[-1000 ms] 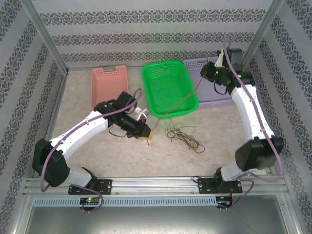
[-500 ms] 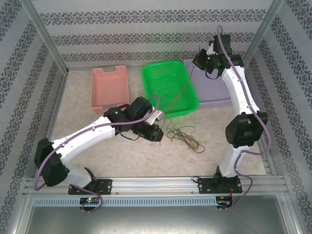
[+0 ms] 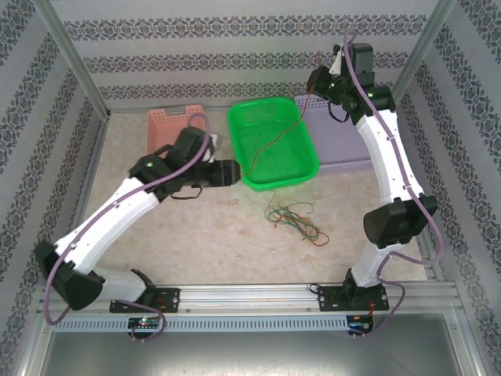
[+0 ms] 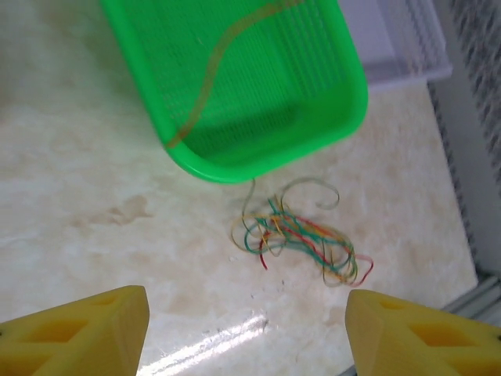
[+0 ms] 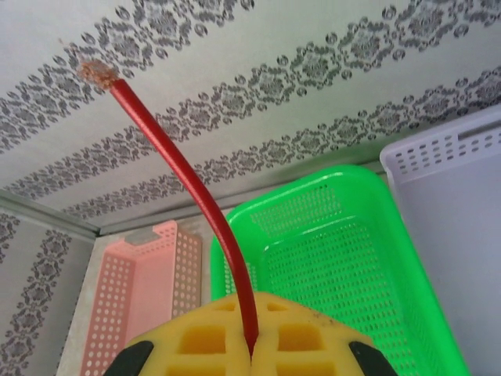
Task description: Untangle the cables
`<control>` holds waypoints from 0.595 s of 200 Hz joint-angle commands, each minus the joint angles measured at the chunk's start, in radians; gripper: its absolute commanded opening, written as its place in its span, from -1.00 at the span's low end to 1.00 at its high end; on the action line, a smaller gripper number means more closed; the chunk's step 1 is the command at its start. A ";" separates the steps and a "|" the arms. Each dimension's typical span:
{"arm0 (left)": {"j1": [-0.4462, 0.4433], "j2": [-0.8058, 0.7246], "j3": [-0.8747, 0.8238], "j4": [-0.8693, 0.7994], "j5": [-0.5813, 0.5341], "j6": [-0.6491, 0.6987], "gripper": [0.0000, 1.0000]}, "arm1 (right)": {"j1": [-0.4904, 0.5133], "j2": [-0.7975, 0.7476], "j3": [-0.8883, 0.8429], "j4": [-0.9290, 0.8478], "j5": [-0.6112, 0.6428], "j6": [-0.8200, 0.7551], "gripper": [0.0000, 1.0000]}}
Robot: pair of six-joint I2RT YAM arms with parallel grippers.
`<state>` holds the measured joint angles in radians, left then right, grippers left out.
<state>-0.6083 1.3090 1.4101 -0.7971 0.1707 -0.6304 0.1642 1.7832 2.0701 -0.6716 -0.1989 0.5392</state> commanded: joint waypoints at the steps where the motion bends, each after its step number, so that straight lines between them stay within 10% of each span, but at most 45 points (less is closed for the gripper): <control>1: 0.044 -0.061 -0.042 -0.040 -0.003 -0.061 0.33 | -0.002 0.009 0.073 0.051 0.052 0.020 -1.00; 119: 0.055 -0.178 -0.227 -0.031 0.002 -0.151 0.24 | -0.008 0.085 0.066 -0.083 -0.072 -0.065 -1.00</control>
<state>-0.5606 1.1549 1.2148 -0.8051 0.1814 -0.7475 0.1638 1.8378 2.2002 -0.7589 -0.1993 0.4808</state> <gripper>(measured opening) 0.623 0.059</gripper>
